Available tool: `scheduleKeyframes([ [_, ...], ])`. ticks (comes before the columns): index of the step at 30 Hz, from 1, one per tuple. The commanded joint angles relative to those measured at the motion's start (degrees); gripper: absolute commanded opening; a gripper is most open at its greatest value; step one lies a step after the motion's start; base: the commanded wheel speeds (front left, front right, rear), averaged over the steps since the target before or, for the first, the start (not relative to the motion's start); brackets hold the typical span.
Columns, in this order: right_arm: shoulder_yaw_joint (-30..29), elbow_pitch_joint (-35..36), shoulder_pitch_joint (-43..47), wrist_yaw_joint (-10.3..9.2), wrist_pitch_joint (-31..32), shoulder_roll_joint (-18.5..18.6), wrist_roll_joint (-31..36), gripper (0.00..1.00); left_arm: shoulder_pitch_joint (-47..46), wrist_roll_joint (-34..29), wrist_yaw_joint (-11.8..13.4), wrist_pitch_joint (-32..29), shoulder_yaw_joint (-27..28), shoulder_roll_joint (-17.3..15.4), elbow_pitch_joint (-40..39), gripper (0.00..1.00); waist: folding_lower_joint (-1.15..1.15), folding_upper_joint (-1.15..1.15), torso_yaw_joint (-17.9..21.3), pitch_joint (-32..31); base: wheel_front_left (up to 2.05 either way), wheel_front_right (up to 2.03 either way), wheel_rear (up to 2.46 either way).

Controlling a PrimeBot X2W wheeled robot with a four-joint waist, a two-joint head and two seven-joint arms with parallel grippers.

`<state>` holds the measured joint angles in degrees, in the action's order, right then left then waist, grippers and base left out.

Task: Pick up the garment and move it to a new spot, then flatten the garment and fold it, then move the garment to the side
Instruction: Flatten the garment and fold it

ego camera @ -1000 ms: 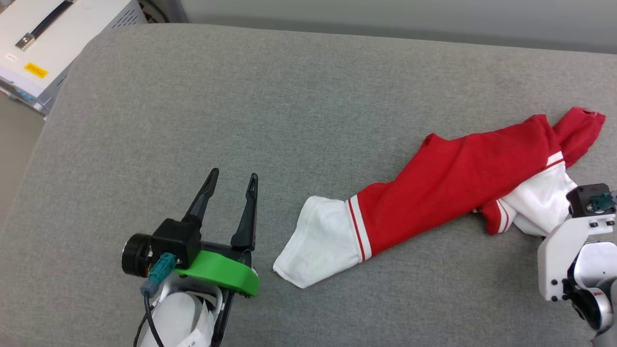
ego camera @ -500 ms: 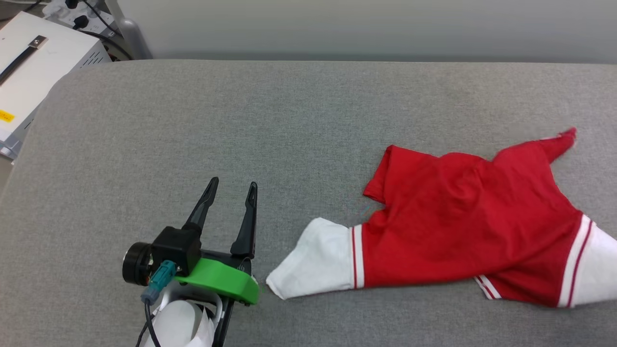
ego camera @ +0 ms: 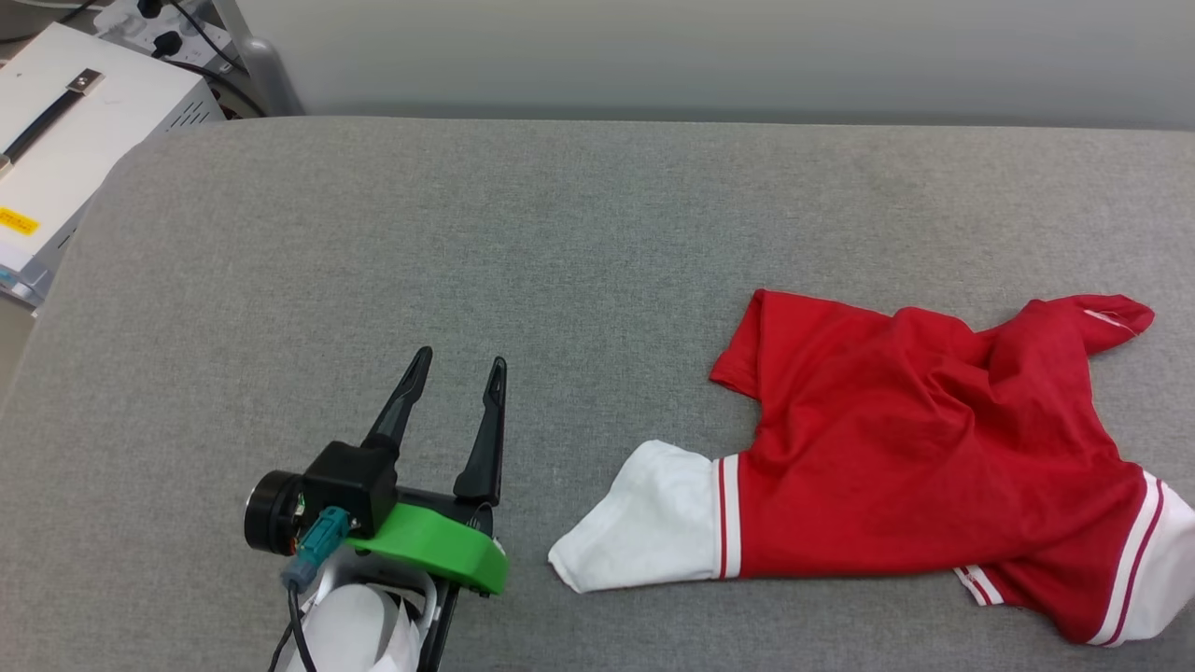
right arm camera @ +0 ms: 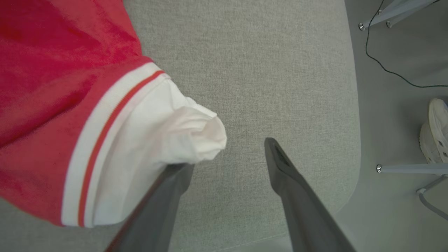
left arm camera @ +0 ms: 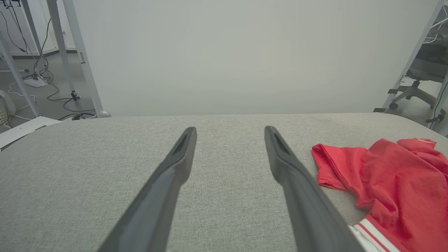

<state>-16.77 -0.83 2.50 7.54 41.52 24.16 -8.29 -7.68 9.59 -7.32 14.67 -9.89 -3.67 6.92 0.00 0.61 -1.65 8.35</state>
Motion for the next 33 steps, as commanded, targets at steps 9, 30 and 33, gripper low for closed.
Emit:
scheduleKeyframes([
  [9,-1.35,7.82,-4.86,-0.05,-18.58,-8.05,-0.83,1.00,1.95,0.88,-0.16,0.33,-1.93,-0.93,-0.17,1.00,0.00,-0.61,1.30,-2.42,0.00,0.00,0.00],
  [30,-0.58,12.60,-4.82,-0.05,-36.57,-18.13,1.53,1.00,-10.85,12.24,-0.16,-24.75,-24.41,-11.70,-0.01,1.00,0.00,-0.61,5.55,2.70,0.00,0.00,0.00],
  [33,0.19,12.32,-5.31,-0.05,-36.75,-18.65,1.76,1.00,-13.22,11.63,1.46,-31.85,-25.37,-11.47,1.00,1.00,0.00,-0.61,6.68,3.97,0.00,0.00,0.00],
])
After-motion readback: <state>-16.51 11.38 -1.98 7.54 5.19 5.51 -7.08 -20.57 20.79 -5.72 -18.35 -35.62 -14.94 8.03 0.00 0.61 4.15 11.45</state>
